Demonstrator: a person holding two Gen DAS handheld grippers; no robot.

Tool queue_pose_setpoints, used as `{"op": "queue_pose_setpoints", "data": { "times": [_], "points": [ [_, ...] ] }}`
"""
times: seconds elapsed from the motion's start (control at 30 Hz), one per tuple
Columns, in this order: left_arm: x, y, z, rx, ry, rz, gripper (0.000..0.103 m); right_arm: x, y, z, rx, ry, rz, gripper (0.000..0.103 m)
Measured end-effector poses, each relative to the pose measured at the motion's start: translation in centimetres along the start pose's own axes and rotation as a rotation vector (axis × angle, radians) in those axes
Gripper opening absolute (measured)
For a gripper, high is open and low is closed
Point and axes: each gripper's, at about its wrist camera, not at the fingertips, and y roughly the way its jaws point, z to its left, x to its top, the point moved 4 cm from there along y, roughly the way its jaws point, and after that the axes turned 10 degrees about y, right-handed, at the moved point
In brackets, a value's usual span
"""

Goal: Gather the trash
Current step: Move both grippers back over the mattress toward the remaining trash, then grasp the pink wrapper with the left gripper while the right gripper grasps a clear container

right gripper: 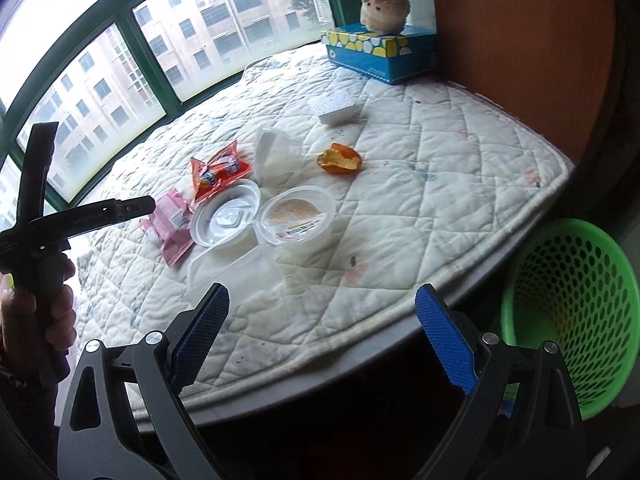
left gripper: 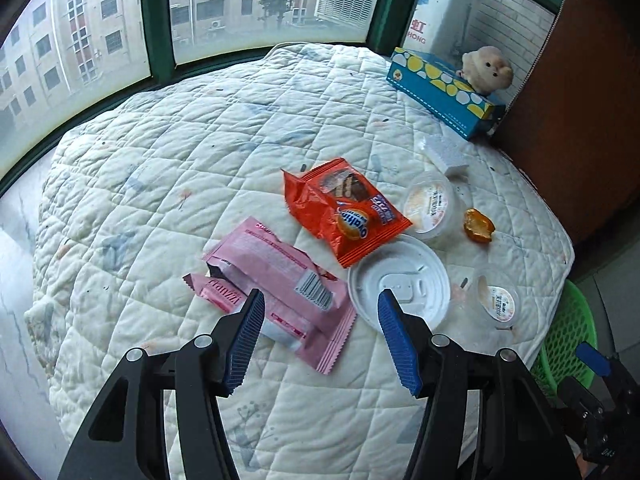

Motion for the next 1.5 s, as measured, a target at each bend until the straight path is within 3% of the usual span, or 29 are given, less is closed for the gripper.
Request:
{"op": "queue_pose_setpoints", "data": {
  "times": [0.4, 0.53, 0.77, 0.83, 1.03, 1.5],
  "points": [
    [-0.9, 1.3, 3.4, -0.014, -0.075, 0.028, 0.057, -0.9, 6.4, 4.1, 0.143, 0.097, 0.157, 0.079],
    [-1.2, 1.6, 4.2, -0.02, -0.087, 0.035, 0.057, -1.0, 7.8, 4.4, 0.169, 0.14, 0.191, 0.067],
    [-1.8, 2.6, 4.8, -0.033, -0.108, 0.056, 0.057, -1.0, 7.0, 3.9, 0.175, 0.164, 0.17, 0.05],
    [-1.8, 2.8, 4.5, -0.033, -0.104, 0.059, 0.057, -0.9, 6.5, 3.4, 0.173, 0.167, 0.16, 0.038],
    [-1.8, 3.5, 3.9, -0.048, -0.098, 0.073, 0.057, -1.0, 5.7, 2.0, 0.134, 0.168, 0.144, 0.025],
    [-0.7, 6.1, 5.1, -0.031, -0.198, 0.108, 0.057, -1.8, 5.3, 1.5, 0.01, 0.082, 0.117, 0.025]
  ]
}}
